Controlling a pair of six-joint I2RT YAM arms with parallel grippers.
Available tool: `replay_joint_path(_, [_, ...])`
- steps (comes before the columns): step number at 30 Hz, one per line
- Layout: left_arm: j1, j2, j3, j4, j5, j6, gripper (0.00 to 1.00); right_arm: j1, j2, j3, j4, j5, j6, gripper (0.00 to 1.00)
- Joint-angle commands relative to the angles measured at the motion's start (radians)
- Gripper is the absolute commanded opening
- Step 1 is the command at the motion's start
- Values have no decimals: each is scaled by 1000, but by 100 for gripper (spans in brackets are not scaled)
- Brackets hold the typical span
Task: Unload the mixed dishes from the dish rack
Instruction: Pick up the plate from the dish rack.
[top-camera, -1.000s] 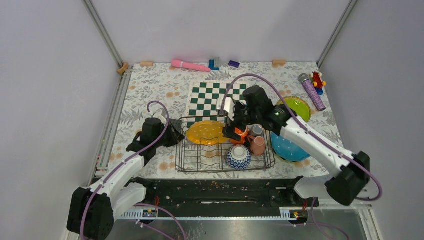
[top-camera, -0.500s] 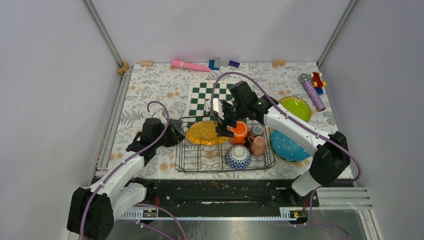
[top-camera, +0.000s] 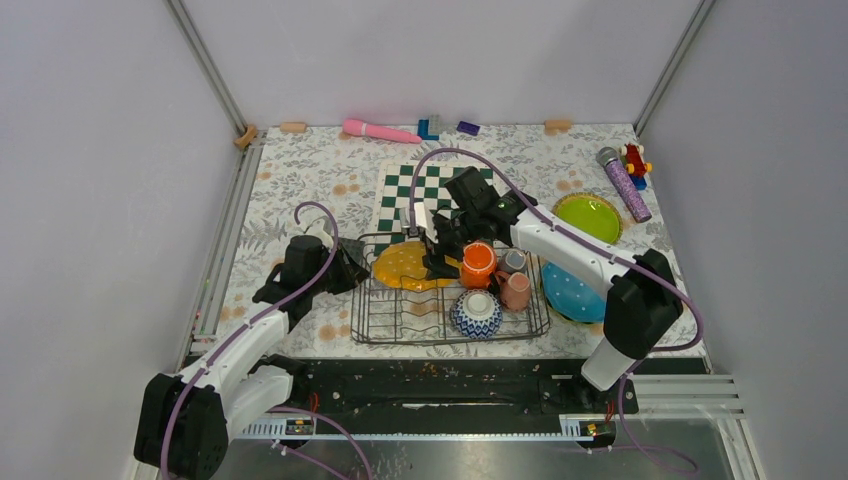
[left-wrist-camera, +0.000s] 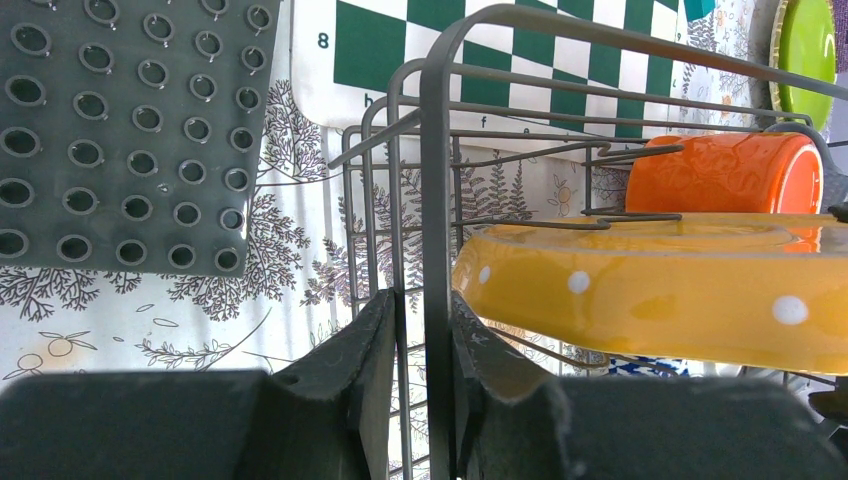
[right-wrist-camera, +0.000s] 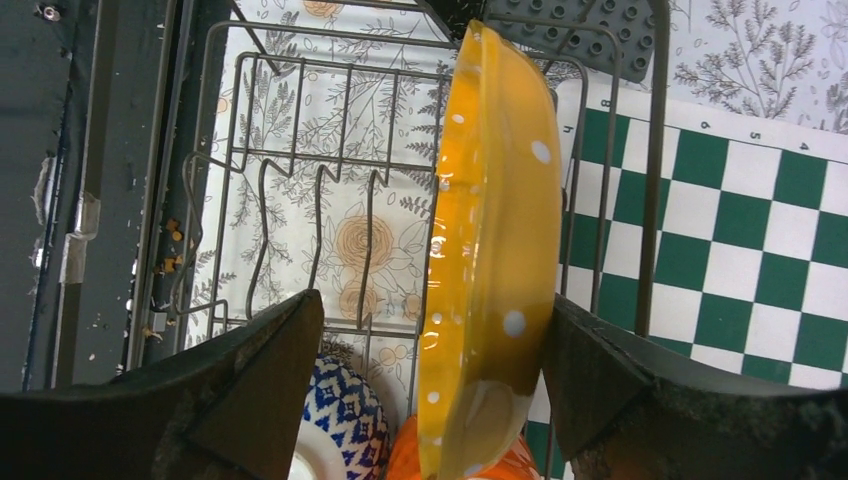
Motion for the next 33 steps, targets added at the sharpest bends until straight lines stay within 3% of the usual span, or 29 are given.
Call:
replay_joint_path(1, [1,27,-2,-18,6,-6,21,25,6,42,-24,-38,6,82])
replay_joint_path(8, [1,34,-2,-15,7,-6,21,40,-1,39,-20,26,19,68])
replay_joint_path(18, [1,32,-2,-15,9,-8,21,47,-30,24,28,79,40,30])
replay_joint_path(33, [1,23,0,-25,-5,-10,21,51,-176,-7,194,79,74,0])
